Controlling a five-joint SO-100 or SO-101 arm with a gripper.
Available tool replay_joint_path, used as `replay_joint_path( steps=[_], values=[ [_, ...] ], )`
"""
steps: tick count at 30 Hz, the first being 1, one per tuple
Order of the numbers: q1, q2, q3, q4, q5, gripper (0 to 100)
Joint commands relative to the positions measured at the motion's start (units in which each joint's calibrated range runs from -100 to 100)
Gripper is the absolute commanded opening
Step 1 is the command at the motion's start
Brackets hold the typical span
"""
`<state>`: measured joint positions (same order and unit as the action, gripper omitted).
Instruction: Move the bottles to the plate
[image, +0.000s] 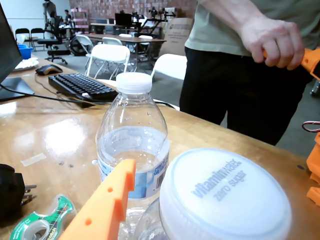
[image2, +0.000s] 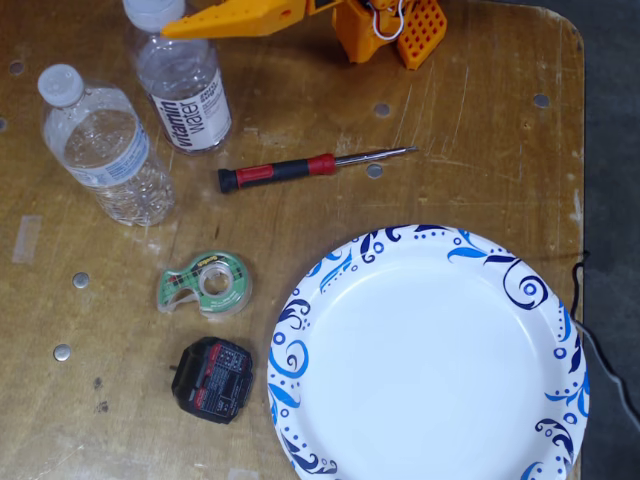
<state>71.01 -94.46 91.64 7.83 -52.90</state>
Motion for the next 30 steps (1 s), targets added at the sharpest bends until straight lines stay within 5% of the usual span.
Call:
replay_joint_path(
  steps=[1,16,30],
  values=[
    [0.5,5.2,-2.5,-3.8,-0.2,40],
    [0.6,10.8,-2.4,-10.6,-0.1,39],
    [6.2,10.7,-1.8,-10.6,-1.8,13]
  ],
)
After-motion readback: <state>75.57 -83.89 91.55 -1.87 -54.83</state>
